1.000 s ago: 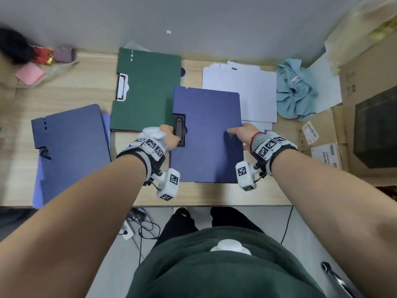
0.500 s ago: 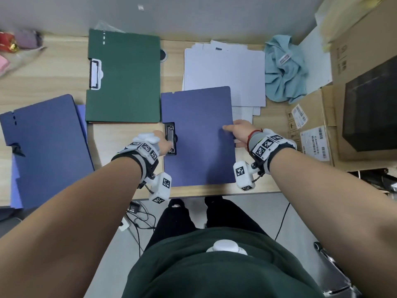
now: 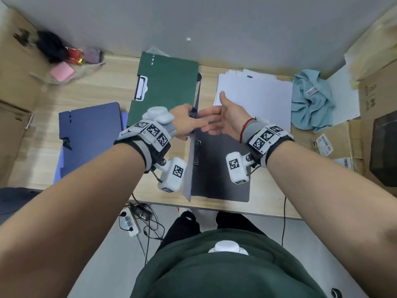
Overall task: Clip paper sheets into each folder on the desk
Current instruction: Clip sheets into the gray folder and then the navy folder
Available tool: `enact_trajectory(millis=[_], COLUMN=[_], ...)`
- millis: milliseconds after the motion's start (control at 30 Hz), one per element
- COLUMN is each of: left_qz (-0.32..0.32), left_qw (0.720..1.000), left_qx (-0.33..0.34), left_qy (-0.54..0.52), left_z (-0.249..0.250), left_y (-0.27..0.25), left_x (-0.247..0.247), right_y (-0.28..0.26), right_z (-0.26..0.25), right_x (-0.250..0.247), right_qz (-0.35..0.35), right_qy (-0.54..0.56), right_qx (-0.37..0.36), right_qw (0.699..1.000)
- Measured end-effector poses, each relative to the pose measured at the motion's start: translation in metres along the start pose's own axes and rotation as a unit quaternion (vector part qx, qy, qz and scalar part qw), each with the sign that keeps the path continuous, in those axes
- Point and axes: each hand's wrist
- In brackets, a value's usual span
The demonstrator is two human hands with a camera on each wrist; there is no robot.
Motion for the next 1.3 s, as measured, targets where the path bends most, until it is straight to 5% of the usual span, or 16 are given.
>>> enact_trajectory(millis=[133, 300, 600, 933, 1133, 1300], left_qz=[0.098, 0.18, 0.102, 0.075, 0.007, -0.038], left_qw=[0.98, 0.967, 0.938, 0.927, 0.936, 0.931], left_qx=[-0.016, -0.062, -0.154, -0.089, 0.001, 0.023], left_qy=[0.17, 0.167, 0.293, 0.355, 0.351, 0.362], left_z=[-0.028, -0.084, -0.142, -0.08, -0.017, 0.005], left_y=[-0.005, -0.006, 0.017, 0.049, 0.07, 0.087], left_x=[-0.032, -0.054, -0.054, -0.021, 0.034, 0.07], right_y=[0.017, 0.036, 0.044, 0.027, 0.016, 0.009], right_z=[0.012, 0.039, 0.079, 0.085, 0.057, 0.051], right_x=[0.02, 0.033, 0.016, -0.039, -0.119, -0.16], right_qz=[0.026, 0.068, 0.151, 0.229, 0.327, 0.309], right_qy=[-0.06, -0.187, -0.311, -0.125, 0.011, 0.044], right_qx=[0.014, 0.081, 0.166, 0.146, 0.113, 0.117], right_qw=[0.998, 0.977, 0.924, 0.954, 0.938, 0.943])
Point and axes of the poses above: each hand's wrist, its own y-axis towards the middle knuckle, its own x-axis out of the palm, z = x × y, and after that the axes turned 5 degrees about y, right-handed
